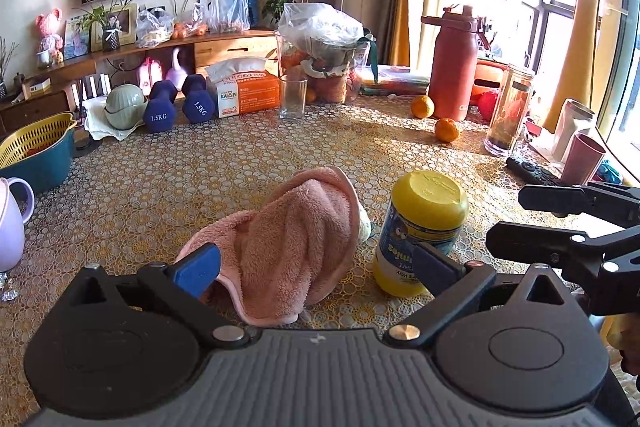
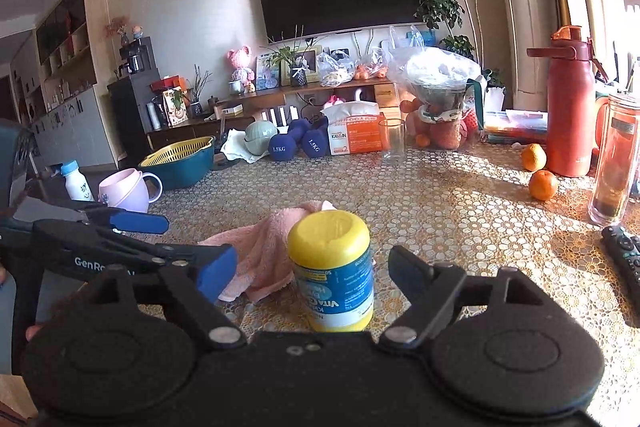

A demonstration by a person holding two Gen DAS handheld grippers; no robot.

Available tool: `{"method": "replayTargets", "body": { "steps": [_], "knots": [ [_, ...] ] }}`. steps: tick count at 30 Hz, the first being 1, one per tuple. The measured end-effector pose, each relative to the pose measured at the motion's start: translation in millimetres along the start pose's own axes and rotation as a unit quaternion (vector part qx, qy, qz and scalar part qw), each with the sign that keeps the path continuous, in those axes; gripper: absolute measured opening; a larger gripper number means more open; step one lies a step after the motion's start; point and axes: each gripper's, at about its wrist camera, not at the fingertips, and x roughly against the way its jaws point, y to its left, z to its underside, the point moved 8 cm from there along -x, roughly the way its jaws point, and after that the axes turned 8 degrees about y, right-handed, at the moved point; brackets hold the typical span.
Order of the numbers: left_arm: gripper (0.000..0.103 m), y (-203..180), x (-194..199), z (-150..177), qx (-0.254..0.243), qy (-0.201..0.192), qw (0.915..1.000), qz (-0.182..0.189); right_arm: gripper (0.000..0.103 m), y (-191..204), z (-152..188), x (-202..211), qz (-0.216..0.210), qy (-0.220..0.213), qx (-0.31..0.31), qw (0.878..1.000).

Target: Organize objects

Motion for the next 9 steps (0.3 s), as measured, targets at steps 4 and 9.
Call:
{"method": "replayTargets", "body": {
  "steps": [4, 9],
  "knots": [
    [0.103, -4.6, 3.1, 0.7, -0.008, -0.005, 1.0000, -0.002, 0.083, 0.9, 1.8, 4.6, -0.001, -0.003, 0.001, 1.000],
    [0.103, -7.5, 5.3, 1.5, -0.010, -0.004, 0.9999, -0.002, 0.084, 1.6, 4.6, 8.0, 0.000, -0.007, 0.000, 1.000]
  ]
}}
